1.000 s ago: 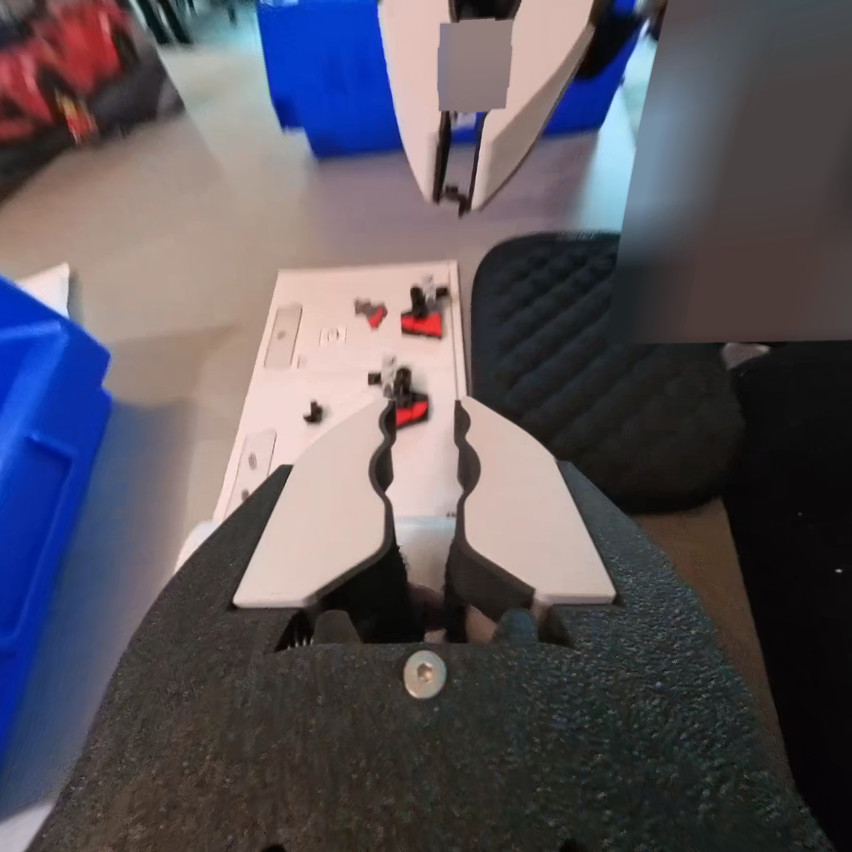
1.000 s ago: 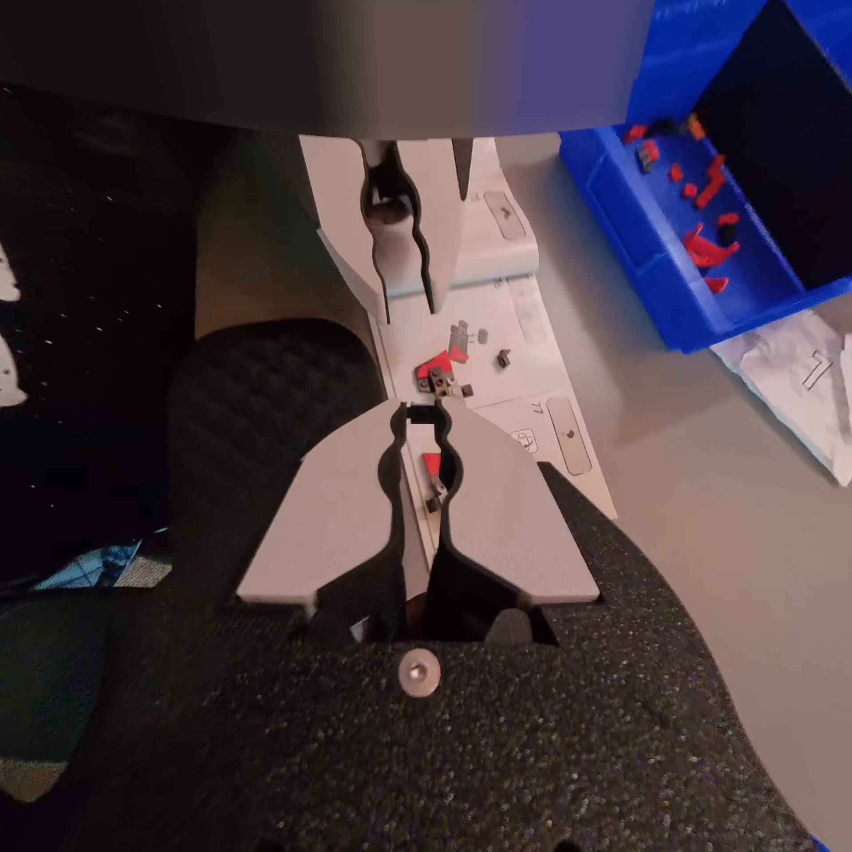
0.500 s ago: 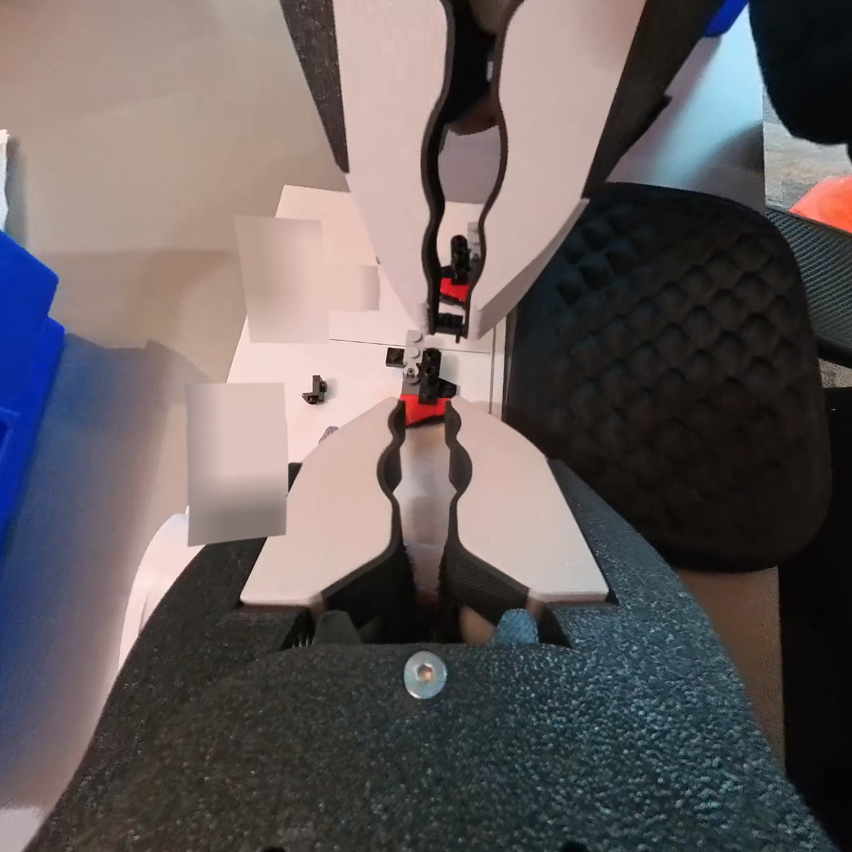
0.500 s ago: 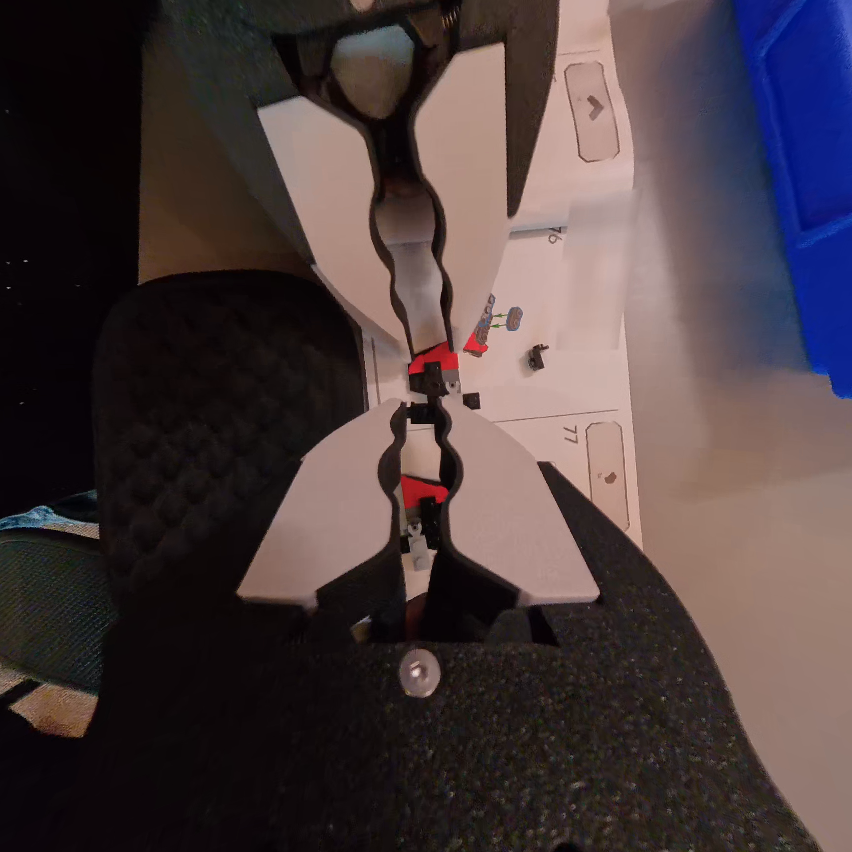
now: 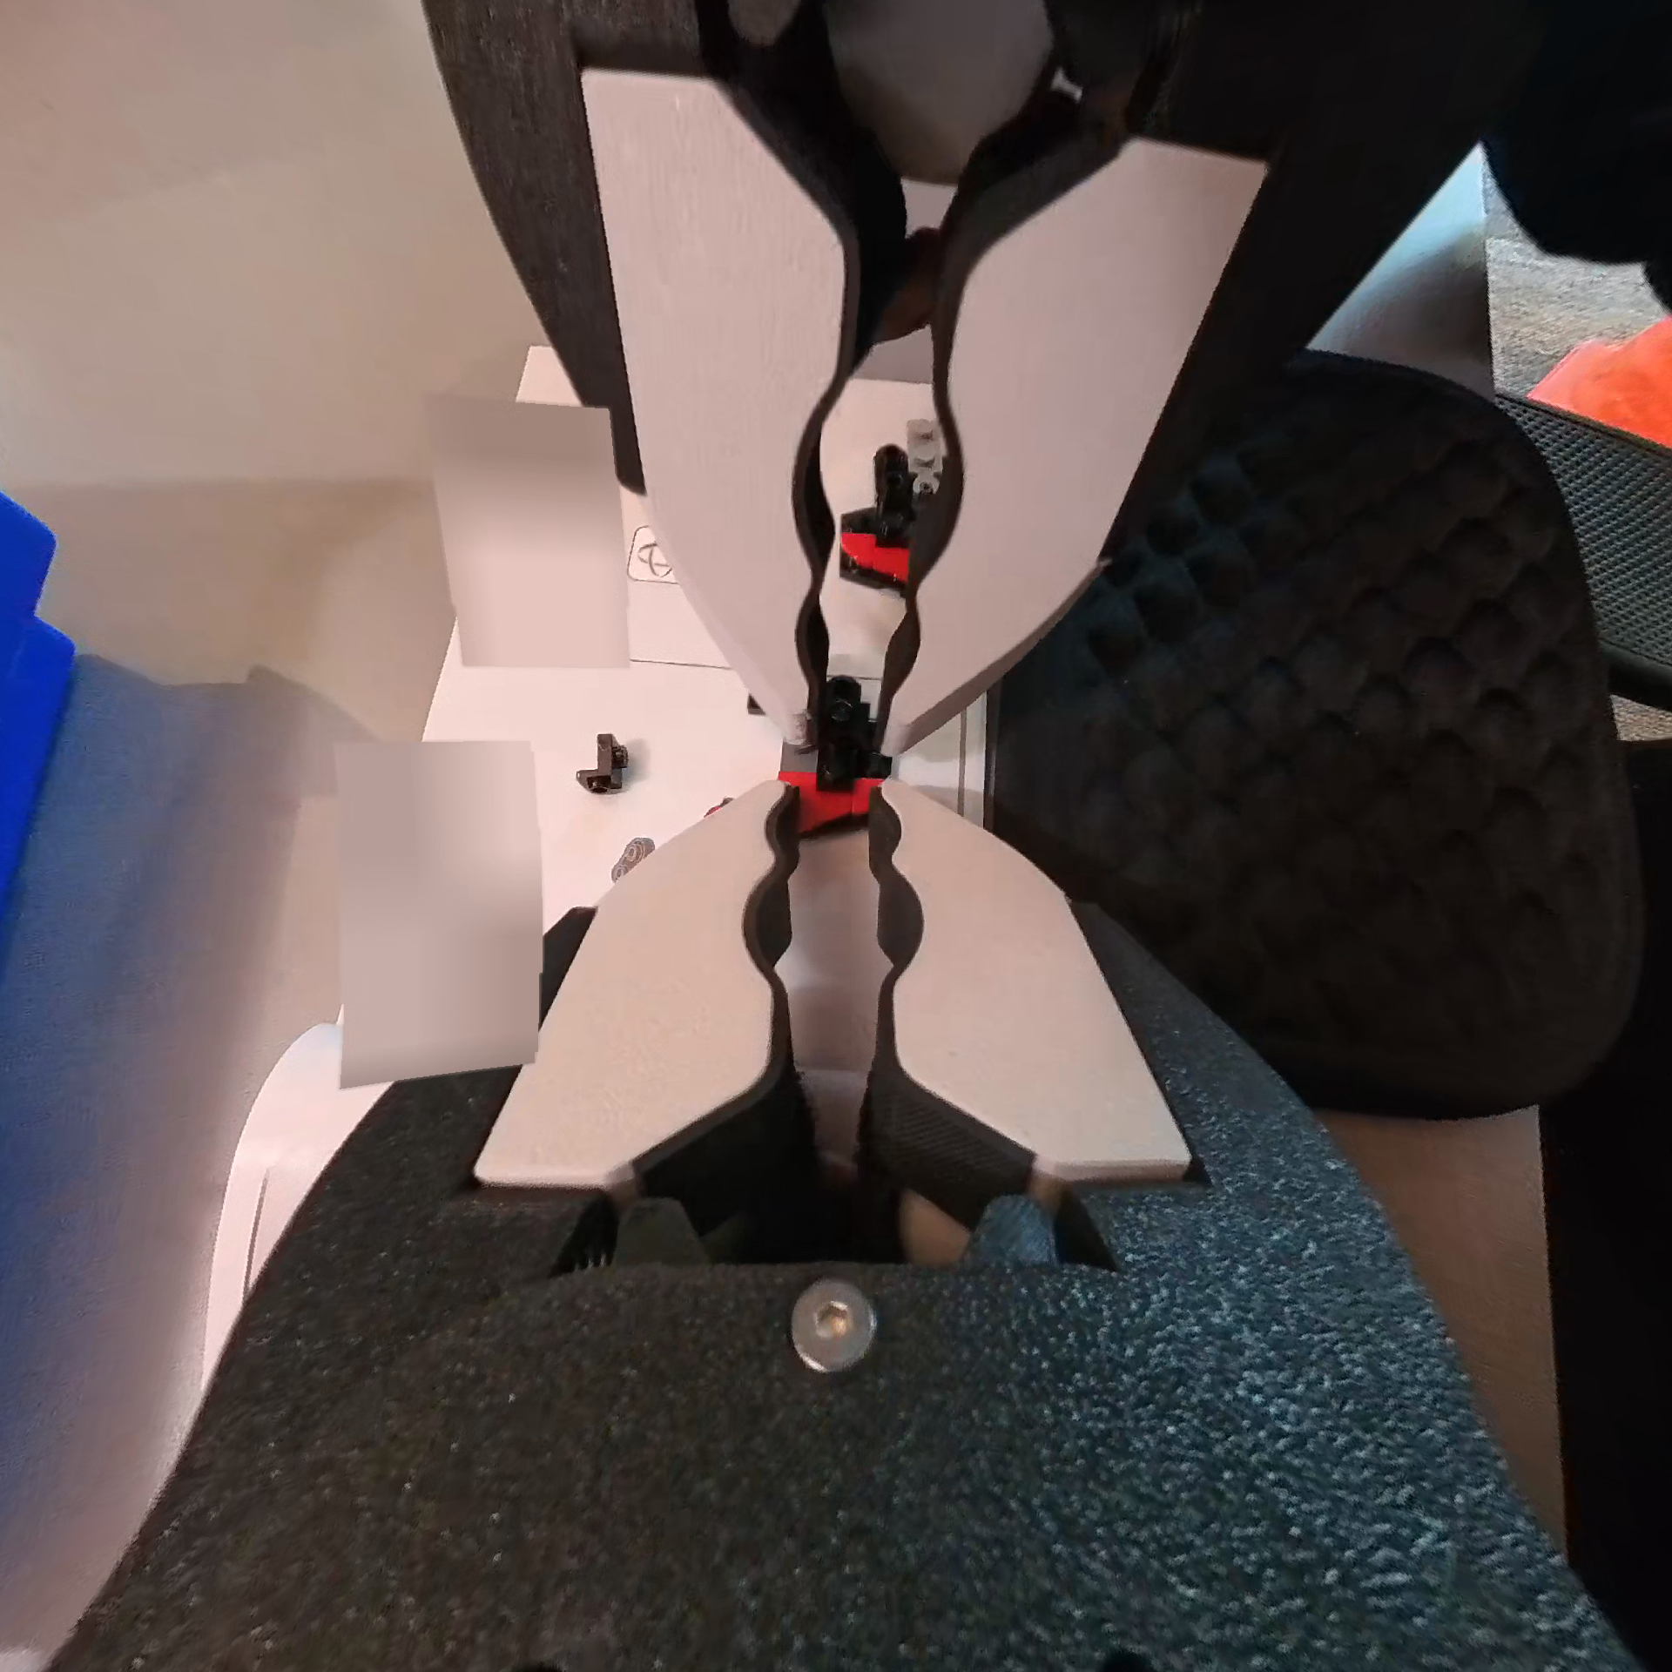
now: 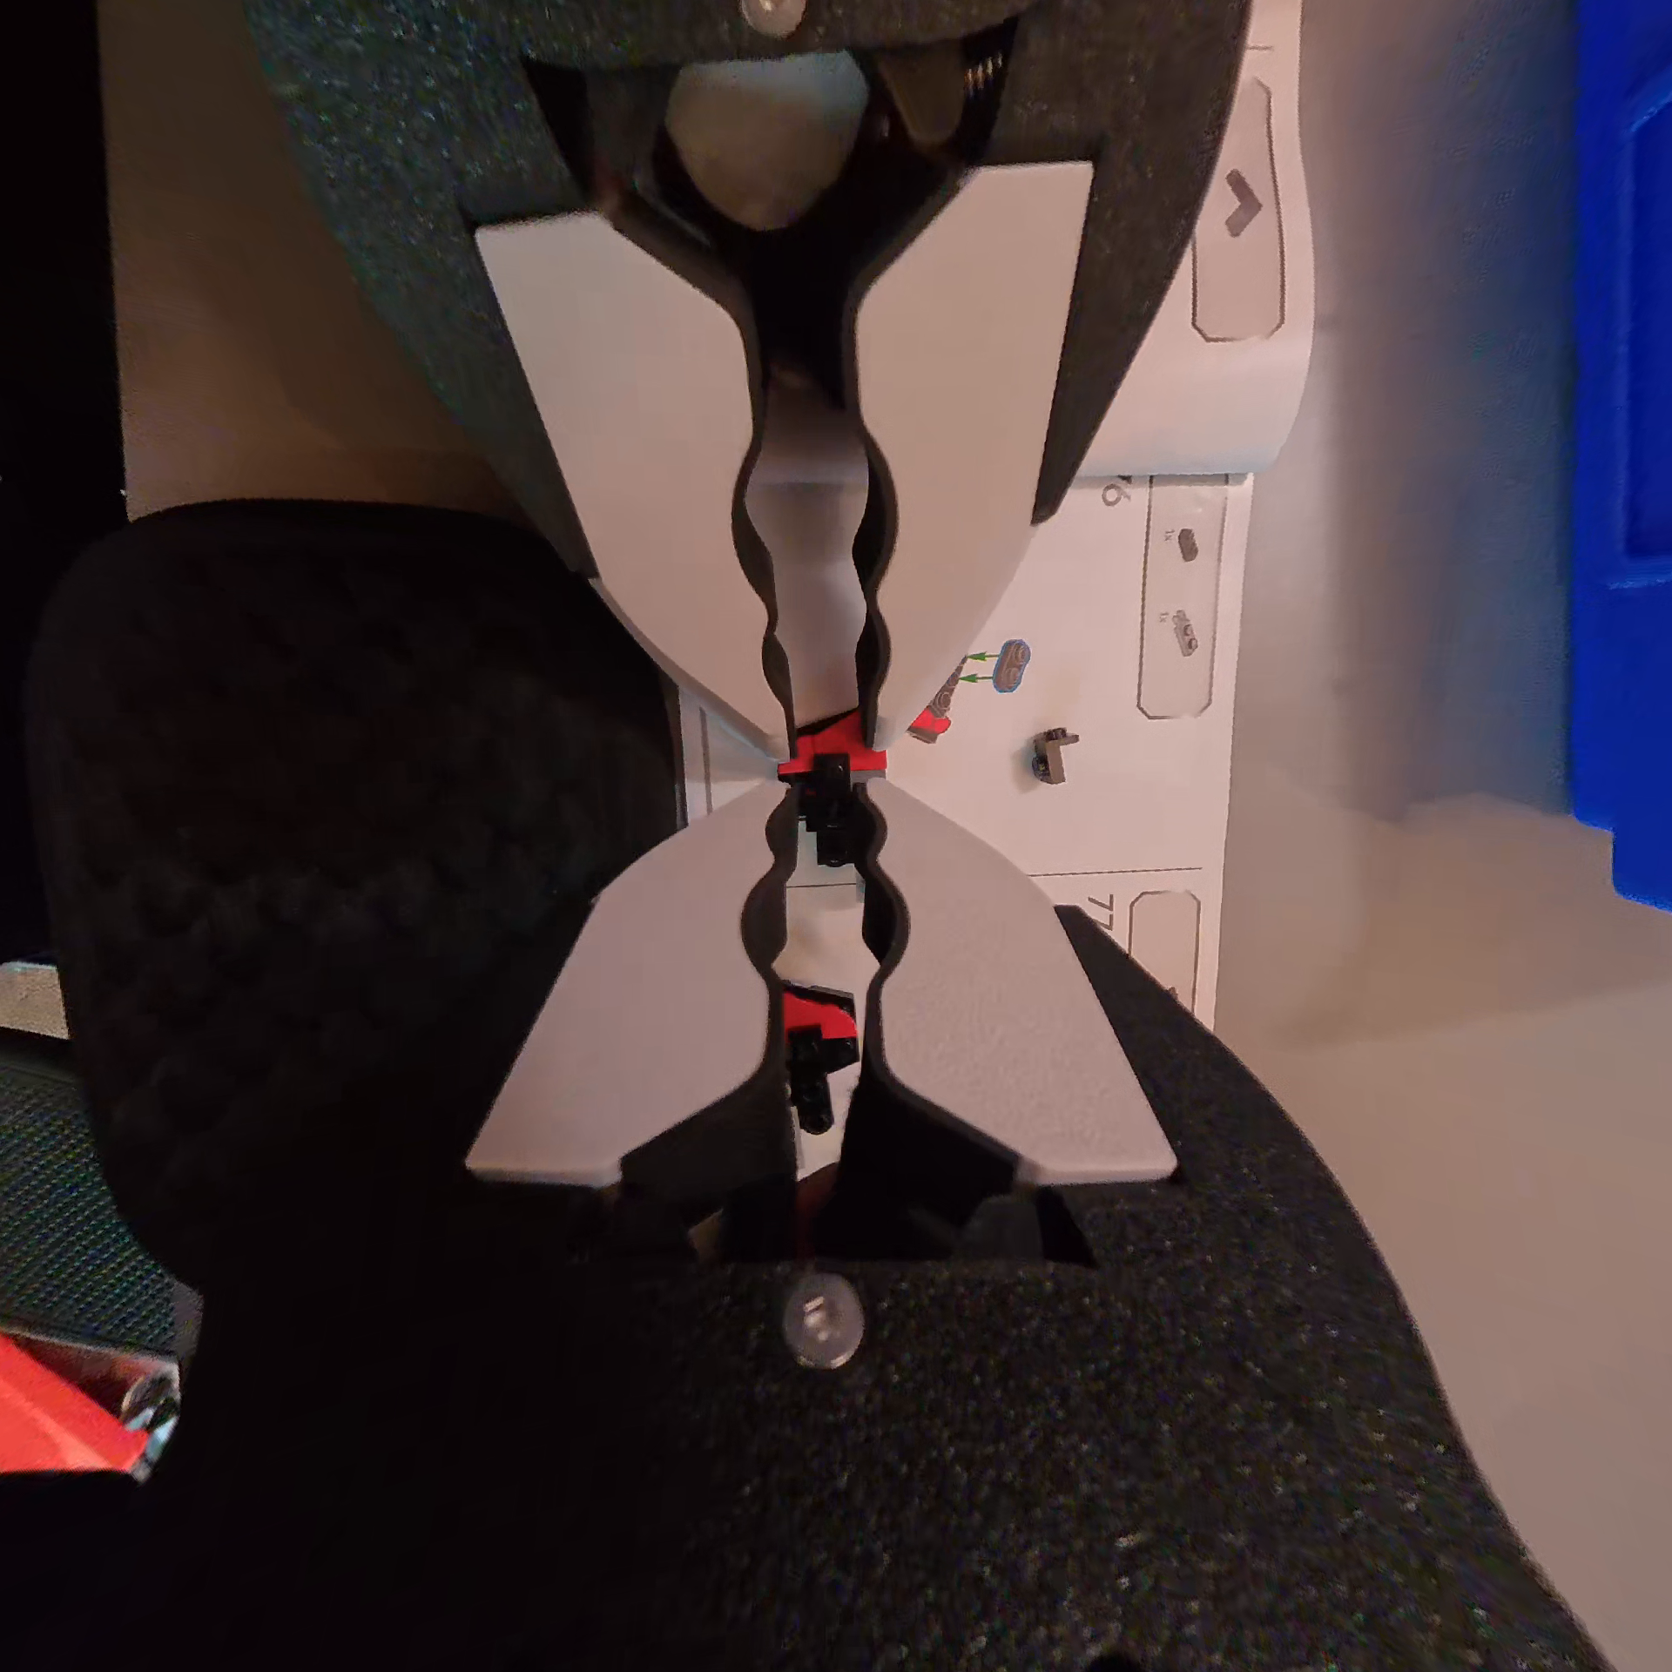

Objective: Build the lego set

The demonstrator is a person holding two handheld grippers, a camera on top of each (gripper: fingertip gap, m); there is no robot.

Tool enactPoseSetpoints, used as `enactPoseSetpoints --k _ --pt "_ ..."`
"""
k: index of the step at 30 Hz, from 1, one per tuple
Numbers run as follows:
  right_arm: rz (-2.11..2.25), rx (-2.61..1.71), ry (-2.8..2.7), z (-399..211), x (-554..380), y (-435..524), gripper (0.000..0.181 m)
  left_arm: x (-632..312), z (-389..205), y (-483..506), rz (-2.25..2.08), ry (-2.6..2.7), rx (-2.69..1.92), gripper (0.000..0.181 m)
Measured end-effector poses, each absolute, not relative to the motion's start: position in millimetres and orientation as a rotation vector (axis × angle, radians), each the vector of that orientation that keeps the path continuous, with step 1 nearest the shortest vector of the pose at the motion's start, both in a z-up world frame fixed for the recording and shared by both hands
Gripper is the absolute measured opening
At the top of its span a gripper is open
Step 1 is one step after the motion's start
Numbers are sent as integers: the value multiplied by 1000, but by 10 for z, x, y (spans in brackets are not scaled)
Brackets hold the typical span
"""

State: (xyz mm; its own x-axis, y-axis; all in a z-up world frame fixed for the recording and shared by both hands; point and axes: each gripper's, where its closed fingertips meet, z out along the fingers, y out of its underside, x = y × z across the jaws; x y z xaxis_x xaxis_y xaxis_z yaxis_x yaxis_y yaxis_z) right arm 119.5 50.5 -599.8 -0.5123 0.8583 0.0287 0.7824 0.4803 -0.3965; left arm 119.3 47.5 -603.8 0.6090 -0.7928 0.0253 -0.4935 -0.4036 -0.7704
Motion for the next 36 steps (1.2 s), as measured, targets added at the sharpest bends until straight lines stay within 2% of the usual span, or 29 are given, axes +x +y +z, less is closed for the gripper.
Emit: enactPoseSetpoints --k 36 --pt "486 -1450 -2588 -6007 1210 513 11 1167 -6040 517 -514 969 -2099 12"
